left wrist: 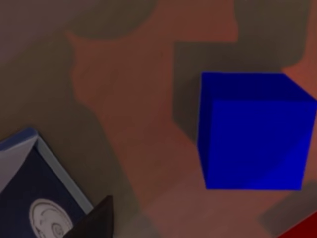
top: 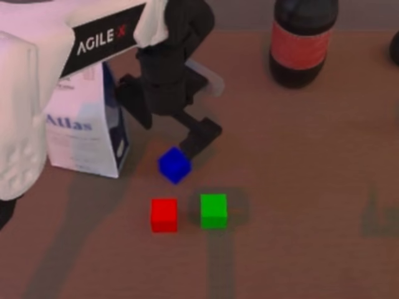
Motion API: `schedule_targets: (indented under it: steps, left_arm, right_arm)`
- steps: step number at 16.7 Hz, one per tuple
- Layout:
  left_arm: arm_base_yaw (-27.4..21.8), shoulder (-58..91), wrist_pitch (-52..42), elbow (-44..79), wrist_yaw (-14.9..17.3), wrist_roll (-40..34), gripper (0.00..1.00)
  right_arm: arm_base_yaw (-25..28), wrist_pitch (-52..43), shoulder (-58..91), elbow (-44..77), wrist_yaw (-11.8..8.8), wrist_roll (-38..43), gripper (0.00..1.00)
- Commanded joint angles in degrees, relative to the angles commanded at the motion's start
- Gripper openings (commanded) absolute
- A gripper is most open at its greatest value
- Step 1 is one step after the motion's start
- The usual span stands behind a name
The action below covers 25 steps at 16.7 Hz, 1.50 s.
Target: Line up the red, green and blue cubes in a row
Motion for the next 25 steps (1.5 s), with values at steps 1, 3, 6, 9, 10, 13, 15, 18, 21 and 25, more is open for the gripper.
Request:
schedule_targets:
  steps: [1, 3, 6, 9, 10, 13, 15, 18, 21, 25]
  left_arm:
    - [0.1, 0.3, 0.8, -0.6, 0.0, -0.1, 1.0]
    - [0.2, 1.5, 4.1, -2.8, 0.0, -0.1, 1.0]
    - [0.3, 4.1, 11.9, -7.2, 0.0, 0.0, 1.0]
    - [0.3, 6.0, 16.1, -10.1, 0.1, 0.1, 1.0]
    - [0.3, 6.1, 16.3, -10.3, 0.1, 0.1, 1.0]
    - [0.3, 6.1, 16.3, -10.3, 0.1, 0.1, 1.0]
    - [0.3, 6.1, 16.3, -10.3, 0.1, 0.1, 0.85]
    - [0.3, 6.1, 16.3, -10.3, 0.1, 0.1, 0.62]
    - [0.3, 6.1, 16.3, -10.3, 0.1, 0.1, 0.4]
    - [0.3, 6.1, 16.3, -10.3, 0.1, 0.1, 0.1]
  right_arm:
    - [0.0, 0.0, 0.0, 0.0, 0.0, 0.0, 1.0]
    - [0.0, 0.0, 0.0, 0.0, 0.0, 0.0, 1.0]
    - [0.0, 0.0, 0.0, 0.0, 0.0, 0.0, 1.0]
    - [0.0, 0.0, 0.0, 0.0, 0.0, 0.0, 1.0]
    - [0.0, 0.0, 0.0, 0.0, 0.0, 0.0, 1.0]
    - [0.0, 0.0, 0.0, 0.0, 0.0, 0.0, 1.0]
    - [0.0, 0.0, 0.0, 0.0, 0.0, 0.0, 1.0]
    - [0.0, 0.0, 0.0, 0.0, 0.0, 0.0, 1.0]
    - [0.0, 0.0, 0.0, 0.0, 0.0, 0.0, 1.0]
    - [0.0, 0.0, 0.0, 0.0, 0.0, 0.0, 1.0]
